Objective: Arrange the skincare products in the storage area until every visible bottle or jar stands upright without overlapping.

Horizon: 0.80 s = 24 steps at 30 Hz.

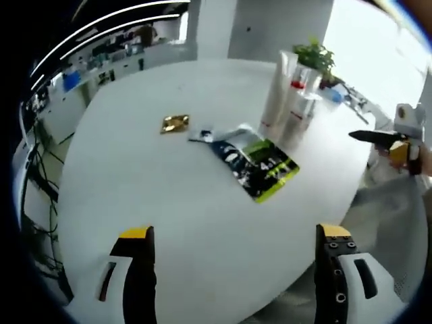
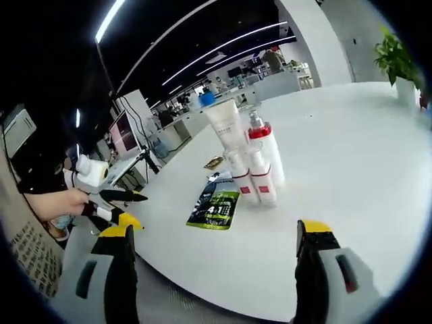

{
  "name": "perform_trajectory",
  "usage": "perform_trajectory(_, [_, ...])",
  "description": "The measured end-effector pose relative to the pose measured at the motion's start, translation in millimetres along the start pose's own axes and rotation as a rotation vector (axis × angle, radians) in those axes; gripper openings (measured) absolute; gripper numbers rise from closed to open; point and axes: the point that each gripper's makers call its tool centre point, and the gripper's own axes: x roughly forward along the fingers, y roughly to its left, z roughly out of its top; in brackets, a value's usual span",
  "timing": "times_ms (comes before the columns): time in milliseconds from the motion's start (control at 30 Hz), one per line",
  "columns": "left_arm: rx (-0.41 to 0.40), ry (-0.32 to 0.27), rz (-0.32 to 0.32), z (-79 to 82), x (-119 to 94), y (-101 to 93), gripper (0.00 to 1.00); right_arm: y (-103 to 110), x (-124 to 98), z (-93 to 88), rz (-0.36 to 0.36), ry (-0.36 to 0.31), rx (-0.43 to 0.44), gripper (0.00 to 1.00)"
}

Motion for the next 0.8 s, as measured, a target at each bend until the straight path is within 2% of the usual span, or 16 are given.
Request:
perform_trajectory(267, [-0.004, 0.015, 0.009, 18.0, 22.0, 4.0, 0.97, -3.2, -0.8, 0.6, -0.011, -0.006, 0.017, 0.98])
perform_trajectory(500, [0.042, 0.050, -0.031, 34.6, 44.1, 0.4, 0.97, -3.9, -1.4, 2.1, -0.018, -0.012, 0.010, 0.99])
perform_trajectory(633, [-0.013, 0.041, -0.059, 49.2, 62.7, 0.4, 0.97, -4.1, -0.7, 0.9, -0.020, -0.005, 0.006, 0.99])
perform_trajectory(800, [-0.046, 0.047, -0.042, 60.6, 85.2, 8.2, 0.94, -4.2, -0.1, -0.7, -0.023, 0.005, 0.000, 1.00])
